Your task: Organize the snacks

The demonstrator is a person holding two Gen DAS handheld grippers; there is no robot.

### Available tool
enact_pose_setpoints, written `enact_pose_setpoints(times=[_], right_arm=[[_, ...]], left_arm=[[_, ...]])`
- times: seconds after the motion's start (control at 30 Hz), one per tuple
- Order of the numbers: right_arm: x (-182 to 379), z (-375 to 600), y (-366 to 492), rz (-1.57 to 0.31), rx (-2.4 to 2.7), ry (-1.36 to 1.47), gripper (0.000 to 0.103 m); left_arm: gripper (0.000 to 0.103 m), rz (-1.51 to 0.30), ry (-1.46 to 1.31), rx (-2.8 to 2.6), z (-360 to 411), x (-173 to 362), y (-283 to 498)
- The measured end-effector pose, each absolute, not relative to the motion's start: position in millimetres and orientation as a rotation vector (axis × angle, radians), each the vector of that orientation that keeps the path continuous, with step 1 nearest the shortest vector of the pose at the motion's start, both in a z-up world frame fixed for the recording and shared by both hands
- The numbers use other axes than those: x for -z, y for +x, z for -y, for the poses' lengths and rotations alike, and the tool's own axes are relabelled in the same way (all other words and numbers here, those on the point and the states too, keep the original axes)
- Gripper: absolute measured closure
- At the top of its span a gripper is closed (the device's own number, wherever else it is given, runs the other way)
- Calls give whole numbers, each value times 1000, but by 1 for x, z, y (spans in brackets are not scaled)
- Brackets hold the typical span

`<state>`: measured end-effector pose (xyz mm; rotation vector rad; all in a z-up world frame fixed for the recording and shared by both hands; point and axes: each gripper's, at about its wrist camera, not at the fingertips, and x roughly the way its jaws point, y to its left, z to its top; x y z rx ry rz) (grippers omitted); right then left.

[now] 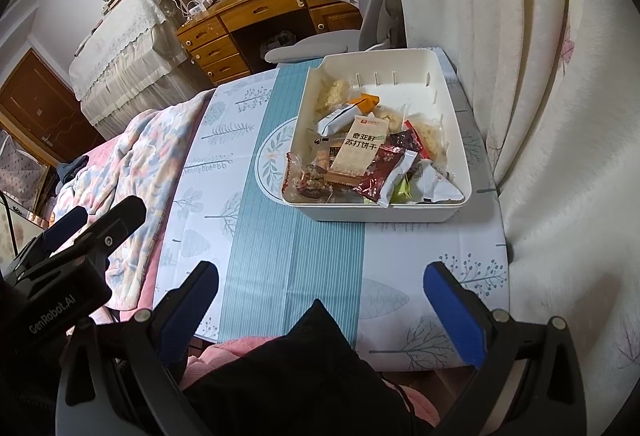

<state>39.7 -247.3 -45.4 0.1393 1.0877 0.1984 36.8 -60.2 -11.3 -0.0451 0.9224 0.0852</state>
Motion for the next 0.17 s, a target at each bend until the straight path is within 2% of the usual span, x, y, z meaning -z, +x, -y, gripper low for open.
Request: enact_pose_setpoints(times=[0.17], right_arm=[[48, 246, 34, -1094, -198, 143, 0]], left_arm=[[1, -930, -41, -84, 60, 13, 30]])
